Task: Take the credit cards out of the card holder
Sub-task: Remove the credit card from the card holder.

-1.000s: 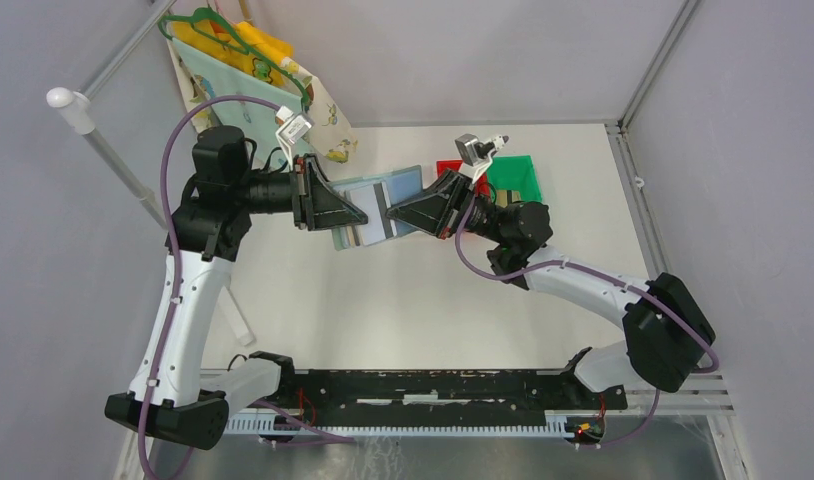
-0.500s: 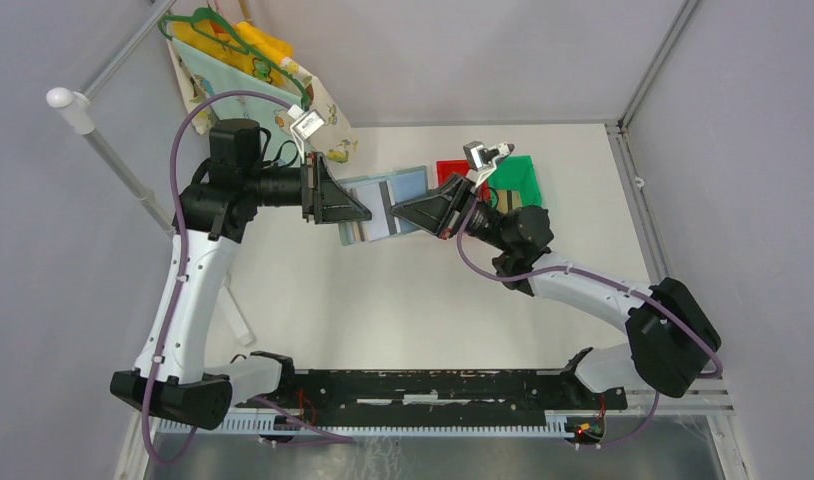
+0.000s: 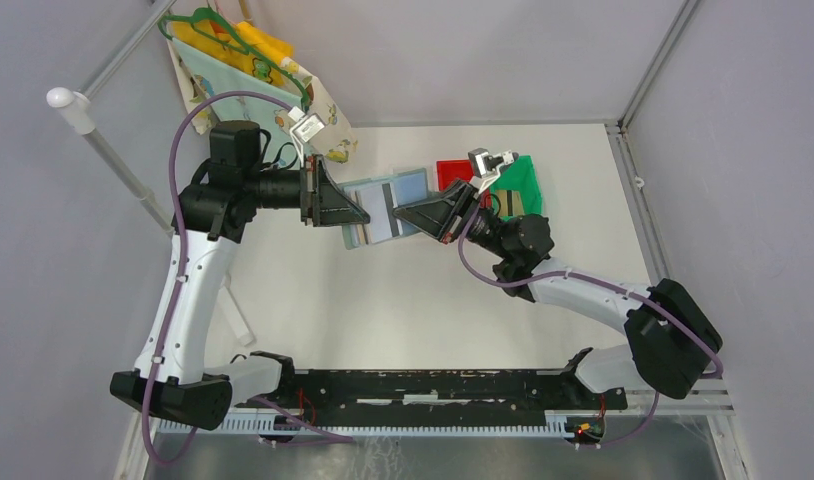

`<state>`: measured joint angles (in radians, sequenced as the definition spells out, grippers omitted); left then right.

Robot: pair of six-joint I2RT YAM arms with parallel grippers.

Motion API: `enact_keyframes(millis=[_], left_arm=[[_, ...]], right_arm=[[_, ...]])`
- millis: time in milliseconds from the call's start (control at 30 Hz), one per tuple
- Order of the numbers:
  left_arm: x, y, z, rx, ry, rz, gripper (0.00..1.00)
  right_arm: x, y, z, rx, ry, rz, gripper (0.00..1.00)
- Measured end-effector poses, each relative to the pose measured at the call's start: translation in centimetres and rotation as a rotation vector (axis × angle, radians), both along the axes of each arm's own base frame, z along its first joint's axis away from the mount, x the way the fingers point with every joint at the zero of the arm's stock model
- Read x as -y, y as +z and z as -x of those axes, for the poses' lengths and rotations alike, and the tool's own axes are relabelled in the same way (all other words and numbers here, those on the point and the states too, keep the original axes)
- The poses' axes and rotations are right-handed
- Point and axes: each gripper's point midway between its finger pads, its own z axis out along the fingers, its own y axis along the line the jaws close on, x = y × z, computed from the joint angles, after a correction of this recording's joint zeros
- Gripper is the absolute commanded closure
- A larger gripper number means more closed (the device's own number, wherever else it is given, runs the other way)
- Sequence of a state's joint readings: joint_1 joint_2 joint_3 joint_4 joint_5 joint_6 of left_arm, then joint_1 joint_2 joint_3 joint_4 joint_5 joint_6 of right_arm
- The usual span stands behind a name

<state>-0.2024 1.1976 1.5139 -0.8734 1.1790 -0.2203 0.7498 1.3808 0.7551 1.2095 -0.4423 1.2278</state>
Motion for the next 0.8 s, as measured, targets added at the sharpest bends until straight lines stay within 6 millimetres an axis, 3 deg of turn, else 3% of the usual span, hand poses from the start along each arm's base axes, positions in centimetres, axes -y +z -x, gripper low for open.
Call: enact_keyframes(millis=[133, 233, 333, 433, 533, 800], left_arm=[[0.0, 0.1, 0.1, 0.0, -0.005, 0.003, 0.88], [0.0, 0.1, 0.2, -0.002, -0.01, 0.005, 0.78], [0.1, 0.2, 0.5, -0.005, -0.028, 0.014, 0.76], [0.1, 0.3, 0.7, -0.007, -0.034, 0.016, 0.83], [0.1, 0.4, 0.7, -0.001, -0.037, 0.016, 0.98], [0.3, 1.2, 1.3, 0.016, -0.069, 0.035, 0.98]], right_arm=[[0.0, 0.0, 0.1, 0.002, 0.001, 0.001, 1.0], [0.2, 0.1, 0.3, 0.004, -0.016, 0.017, 1.0], [0.6, 0.1, 0.8, 0.01, -0.021, 0.021, 1.0], [0.6, 0.1, 1.0, 0.009, -0.02, 0.021, 1.0], [0.6, 0.1, 1.0, 0.011, -0.021, 0.017, 1.0], [1.3, 1.0, 1.6, 0.03, -0.028, 0.013, 1.0]])
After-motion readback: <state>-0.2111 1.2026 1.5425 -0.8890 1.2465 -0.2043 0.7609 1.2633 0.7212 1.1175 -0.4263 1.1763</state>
